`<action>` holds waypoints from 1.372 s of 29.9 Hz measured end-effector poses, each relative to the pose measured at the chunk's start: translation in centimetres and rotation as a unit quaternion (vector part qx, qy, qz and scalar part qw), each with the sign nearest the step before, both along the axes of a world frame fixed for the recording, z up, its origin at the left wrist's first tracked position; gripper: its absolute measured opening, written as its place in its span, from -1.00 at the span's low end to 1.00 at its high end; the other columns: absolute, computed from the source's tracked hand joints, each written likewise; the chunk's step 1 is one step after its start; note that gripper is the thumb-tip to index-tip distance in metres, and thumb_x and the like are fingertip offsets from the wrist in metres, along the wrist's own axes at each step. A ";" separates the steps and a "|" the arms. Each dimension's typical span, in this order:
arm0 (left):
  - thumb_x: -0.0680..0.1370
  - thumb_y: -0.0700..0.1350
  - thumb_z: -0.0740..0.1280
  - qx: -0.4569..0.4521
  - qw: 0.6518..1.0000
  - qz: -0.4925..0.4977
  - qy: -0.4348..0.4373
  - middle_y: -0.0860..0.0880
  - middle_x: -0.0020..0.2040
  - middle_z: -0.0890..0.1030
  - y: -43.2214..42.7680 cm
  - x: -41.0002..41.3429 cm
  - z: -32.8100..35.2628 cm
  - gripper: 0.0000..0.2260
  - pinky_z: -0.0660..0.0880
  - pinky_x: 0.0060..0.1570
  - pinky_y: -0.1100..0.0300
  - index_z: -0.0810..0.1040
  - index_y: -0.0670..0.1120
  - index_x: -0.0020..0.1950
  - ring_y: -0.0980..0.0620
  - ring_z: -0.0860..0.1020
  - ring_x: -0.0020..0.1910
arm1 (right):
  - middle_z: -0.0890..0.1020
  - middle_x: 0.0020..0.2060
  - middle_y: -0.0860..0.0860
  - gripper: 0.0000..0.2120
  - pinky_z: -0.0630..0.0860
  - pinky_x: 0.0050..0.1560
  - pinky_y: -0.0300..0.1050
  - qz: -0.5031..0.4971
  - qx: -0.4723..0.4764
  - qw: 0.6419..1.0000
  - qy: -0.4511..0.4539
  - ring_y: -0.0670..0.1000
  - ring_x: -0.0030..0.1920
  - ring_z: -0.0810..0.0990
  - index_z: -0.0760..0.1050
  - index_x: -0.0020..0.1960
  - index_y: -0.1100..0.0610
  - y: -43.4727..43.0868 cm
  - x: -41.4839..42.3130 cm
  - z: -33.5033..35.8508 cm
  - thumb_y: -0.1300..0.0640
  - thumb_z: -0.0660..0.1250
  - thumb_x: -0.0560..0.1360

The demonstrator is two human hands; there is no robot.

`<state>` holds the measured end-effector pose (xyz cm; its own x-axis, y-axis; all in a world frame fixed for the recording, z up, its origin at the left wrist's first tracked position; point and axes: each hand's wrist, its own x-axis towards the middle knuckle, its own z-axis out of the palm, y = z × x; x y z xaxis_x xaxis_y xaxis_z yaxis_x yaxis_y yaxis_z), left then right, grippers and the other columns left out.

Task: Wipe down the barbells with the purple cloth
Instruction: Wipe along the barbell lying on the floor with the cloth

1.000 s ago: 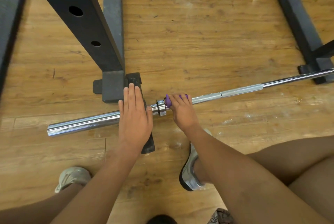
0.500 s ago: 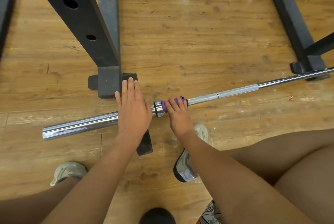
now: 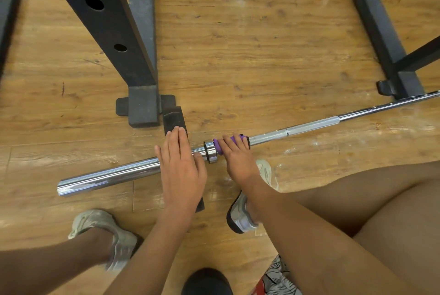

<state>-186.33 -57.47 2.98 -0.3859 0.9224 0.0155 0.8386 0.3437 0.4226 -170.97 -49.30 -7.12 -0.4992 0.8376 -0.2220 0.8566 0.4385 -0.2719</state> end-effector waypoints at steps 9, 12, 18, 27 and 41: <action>0.64 -0.10 0.17 -0.063 0.997 -0.027 0.047 -0.18 0.65 0.04 -0.1 0.5 0.0 -0.40 -0.05 0.59 -0.13 0.06 -0.24 0.63 -0.11 -0.03 0.64 | 0.24 0.58 0.07 -0.26 -0.06 0.58 0.13 0.031 -0.005 0.999 -0.011 0.19 0.61 0.04 0.15 0.62 0.07 0.5 1.8 -0.1 0.42 0.25 0.50; 0.62 -0.13 0.24 -0.046 0.997 -0.028 0.046 -0.20 0.62 0.15 -1.1 0.7 0.0 -0.40 0.00 0.57 -0.16 0.12 -0.25 0.61 -0.15 0.07 0.62 | 0.27 0.55 0.07 -0.28 -0.06 0.57 0.15 0.015 -0.008 1.000 -0.006 0.21 0.60 0.06 0.20 0.59 0.08 0.0 2.0 0.0 0.40 0.28 0.49; 0.56 -0.07 0.32 -0.032 0.997 -0.003 0.074 -0.25 0.33 0.40 -0.4 1.0 1.3 -0.38 0.15 0.47 -0.27 0.24 -0.26 0.55 -0.26 0.36 0.28 | 0.38 0.50 0.10 -0.36 0.13 0.54 0.25 0.071 -0.007 0.997 0.016 0.23 0.52 0.26 0.29 0.56 0.10 -1.5 3.0 -0.7 0.32 0.32 0.51; 0.60 -0.09 0.21 -0.078 0.994 -0.044 0.060 -0.22 0.62 0.16 -1.9 1.1 0.1 -0.39 0.06 0.56 -0.23 0.15 -0.27 0.60 -0.17 0.05 0.62 | 0.30 0.55 0.08 -0.35 -0.06 0.56 0.19 0.020 -0.022 0.999 -0.024 0.24 0.57 0.12 0.22 0.59 0.08 -2.8 3.4 -0.3 0.35 0.26 0.55; 0.57 -0.22 0.29 -0.081 0.995 -0.052 0.031 -0.24 0.63 0.09 -7.2 3.7 -0.4 -0.37 0.07 0.54 -0.25 0.15 -0.28 0.60 -0.20 0.01 0.63 | 0.65 0.11 0.08 -0.74 0.32 0.23 -0.02 0.047 -0.135 0.990 -0.020 0.15 0.18 0.54 0.55 0.13 0.11 -2.2 2.8 1.6 0.32 0.27 0.50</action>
<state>-182.63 -64.66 2.58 -0.2915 0.9496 -0.1152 0.8957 0.3132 0.3156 -168.18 -51.48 -5.51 -0.5585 0.6954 -0.4522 0.8279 0.4327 -0.3570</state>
